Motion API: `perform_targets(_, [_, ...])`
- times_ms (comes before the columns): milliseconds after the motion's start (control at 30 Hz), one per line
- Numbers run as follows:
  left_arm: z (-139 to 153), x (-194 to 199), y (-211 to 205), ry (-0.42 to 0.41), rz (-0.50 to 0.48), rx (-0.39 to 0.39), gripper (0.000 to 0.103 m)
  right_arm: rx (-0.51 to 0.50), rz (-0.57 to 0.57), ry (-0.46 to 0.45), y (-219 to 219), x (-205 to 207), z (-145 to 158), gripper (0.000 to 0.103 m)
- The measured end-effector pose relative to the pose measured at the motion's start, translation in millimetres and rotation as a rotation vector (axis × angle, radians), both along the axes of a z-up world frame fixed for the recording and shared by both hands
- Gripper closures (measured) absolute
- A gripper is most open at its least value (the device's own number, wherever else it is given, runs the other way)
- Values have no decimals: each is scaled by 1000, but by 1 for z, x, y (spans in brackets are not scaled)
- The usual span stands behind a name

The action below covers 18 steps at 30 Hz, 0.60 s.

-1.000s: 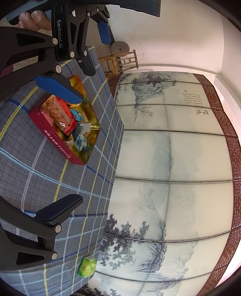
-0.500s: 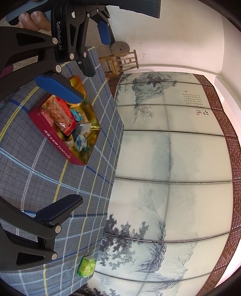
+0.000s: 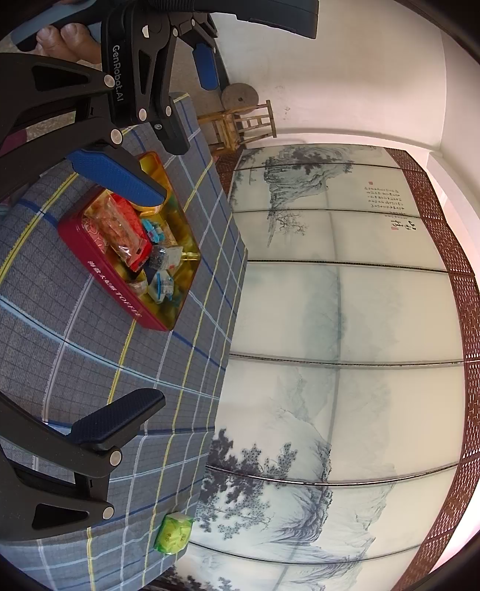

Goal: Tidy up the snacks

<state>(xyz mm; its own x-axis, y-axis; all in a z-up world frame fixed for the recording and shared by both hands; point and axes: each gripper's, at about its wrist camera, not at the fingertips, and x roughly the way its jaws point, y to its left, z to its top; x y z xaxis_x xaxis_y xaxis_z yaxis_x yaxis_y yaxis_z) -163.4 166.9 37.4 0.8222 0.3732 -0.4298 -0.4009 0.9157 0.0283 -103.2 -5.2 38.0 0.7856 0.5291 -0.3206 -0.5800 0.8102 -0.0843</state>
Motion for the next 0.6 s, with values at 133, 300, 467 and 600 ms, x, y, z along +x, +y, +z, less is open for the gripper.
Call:
perform_targets(133, [0,0,0,0,-1,0,0,0,2,0,0,0,0,4])
perform_targets(300, [1,0,0,1,0,0,0,0,0,-1,0,0,1,4])
perform_targets(467, [1,0,0,1,0,1,0,0,1,0,0,0,0,4])
perform_targets(600, [1,0,0,2,0,0,0,0,1,0,0,0,1,4])
